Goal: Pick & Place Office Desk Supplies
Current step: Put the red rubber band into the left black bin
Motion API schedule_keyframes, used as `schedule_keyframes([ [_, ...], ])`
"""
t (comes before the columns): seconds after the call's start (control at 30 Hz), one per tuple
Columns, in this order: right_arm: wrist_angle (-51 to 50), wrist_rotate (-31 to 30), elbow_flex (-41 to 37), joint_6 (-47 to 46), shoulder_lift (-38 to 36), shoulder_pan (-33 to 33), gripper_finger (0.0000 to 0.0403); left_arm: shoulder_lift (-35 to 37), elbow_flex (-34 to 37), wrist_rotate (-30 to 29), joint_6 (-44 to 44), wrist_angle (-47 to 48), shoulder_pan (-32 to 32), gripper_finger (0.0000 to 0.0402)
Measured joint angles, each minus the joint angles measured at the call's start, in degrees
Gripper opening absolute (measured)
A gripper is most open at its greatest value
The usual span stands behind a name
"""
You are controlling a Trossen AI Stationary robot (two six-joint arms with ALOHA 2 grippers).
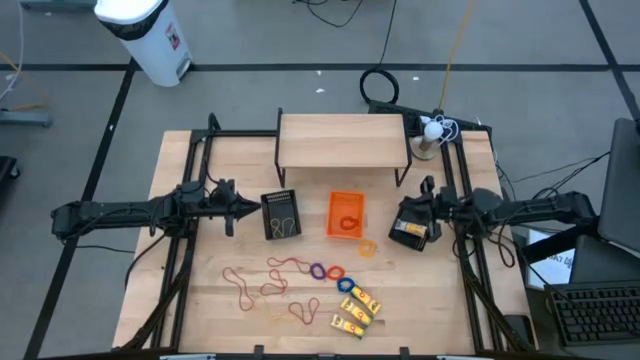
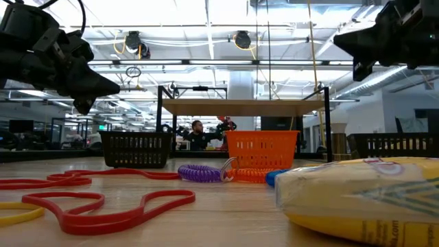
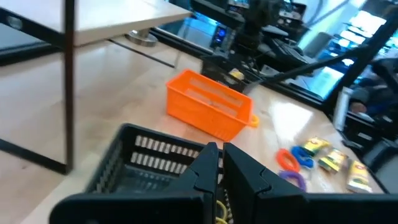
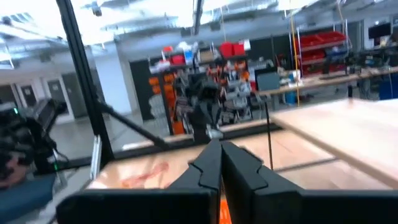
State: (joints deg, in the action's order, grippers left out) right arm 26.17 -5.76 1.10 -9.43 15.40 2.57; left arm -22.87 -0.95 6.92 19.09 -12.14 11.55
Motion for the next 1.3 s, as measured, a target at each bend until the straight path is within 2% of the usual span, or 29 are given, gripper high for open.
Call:
schedule_keyframes([
  [0.23, 0.15, 1.50, -0.10, 1.33, 0.04, 0.02, 0.0001, 0.01, 0.00, -6.75, -0.09, 1.45, -0.02, 0.0024],
  [0.4, 0.37, -0.10, -0.15, 1.77, 0.02, -1.22, 0.0001, 0.00, 0.02, -14.83, -1.19, 6.19, 0.00, 0.0024],
  [0.57, -0.17, 3.06, -0.20, 1.97, 0.02, -3.80, 0.0001, 0.00, 0.02, -13.97, -5.59, 5.14, -0.02, 0.0006],
  [0.67, -0.83, 4.74, -0.22, 1.14, 0.03, -5.30, 0.0001, 0.00, -0.87, -13.94, -2.04, 3.77, 0.00, 0.0003],
  [0.73, -0.76, 4.59, -0.22, 0.81, 0.02, -6.10, 0.0001, -0.05, -4.29, -12.53, 1.01, 5.96, -0.06, 0.0002],
  [0.8, -1.09, 4.59, -0.23, 0.28, 0.02, -6.73, 0.0001, -0.21, -10.05, -12.42, 2.14, 14.37, -1.16, 0.0002],
  [0.93, -1.38, 4.36, -0.24, -0.24, 0.02, -7.24, 0.0001, -4.82, -24.62, -20.04, 4.92, 34.31, -7.24, 0.0001],
  [1.1, -2.13, 4.33, -0.24, -0.39, 0.02, -7.28, 0.0001, -16.97, -39.64, -27.44, 13.17, 50.82, -18.02, 0.0001],
  [1.3, -2.78, 4.24, -0.24, -0.39, 0.02, -7.28, 0.0001, -35.44, -47.16, -28.50, 16.24, 52.56, -28.27, 0.0001],
])
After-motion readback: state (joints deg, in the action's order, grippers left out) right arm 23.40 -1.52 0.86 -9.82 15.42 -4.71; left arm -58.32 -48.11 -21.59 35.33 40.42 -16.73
